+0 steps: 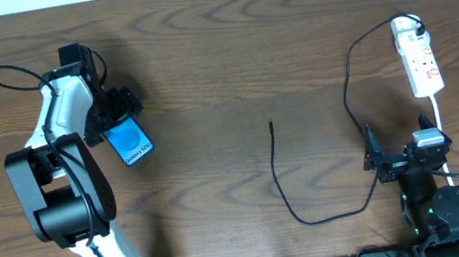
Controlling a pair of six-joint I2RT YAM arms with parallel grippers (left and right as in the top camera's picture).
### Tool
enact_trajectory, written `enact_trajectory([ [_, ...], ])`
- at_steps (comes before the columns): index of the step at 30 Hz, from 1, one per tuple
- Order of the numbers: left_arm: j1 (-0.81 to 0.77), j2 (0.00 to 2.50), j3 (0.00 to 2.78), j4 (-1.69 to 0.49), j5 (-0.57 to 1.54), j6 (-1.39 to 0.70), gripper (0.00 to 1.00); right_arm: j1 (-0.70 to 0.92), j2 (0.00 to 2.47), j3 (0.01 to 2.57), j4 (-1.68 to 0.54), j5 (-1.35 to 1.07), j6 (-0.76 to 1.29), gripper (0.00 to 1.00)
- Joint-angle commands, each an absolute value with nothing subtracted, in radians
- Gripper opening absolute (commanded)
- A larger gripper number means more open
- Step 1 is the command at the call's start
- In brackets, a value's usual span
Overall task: Plug charger to phone and switch on socket
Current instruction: 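Lower the left gripper onto the phone, aligning fingers with its sides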
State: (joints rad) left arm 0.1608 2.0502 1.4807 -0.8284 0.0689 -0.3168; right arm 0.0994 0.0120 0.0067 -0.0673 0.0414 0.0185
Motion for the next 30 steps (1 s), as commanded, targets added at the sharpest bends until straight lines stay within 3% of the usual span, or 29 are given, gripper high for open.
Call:
enact_trajectory([
  [1,0.161,2.088,1.473,-0.829,0.056,-0.312,0.98,0.105,0.007,0.006,-0.072,0.05,0.029,0.99],
  [30,0.161,2.107,1.431,-0.793,0.056,-0.32,0.98,0.105,0.007,0.006,-0.071,0.05,0.029,0.99],
])
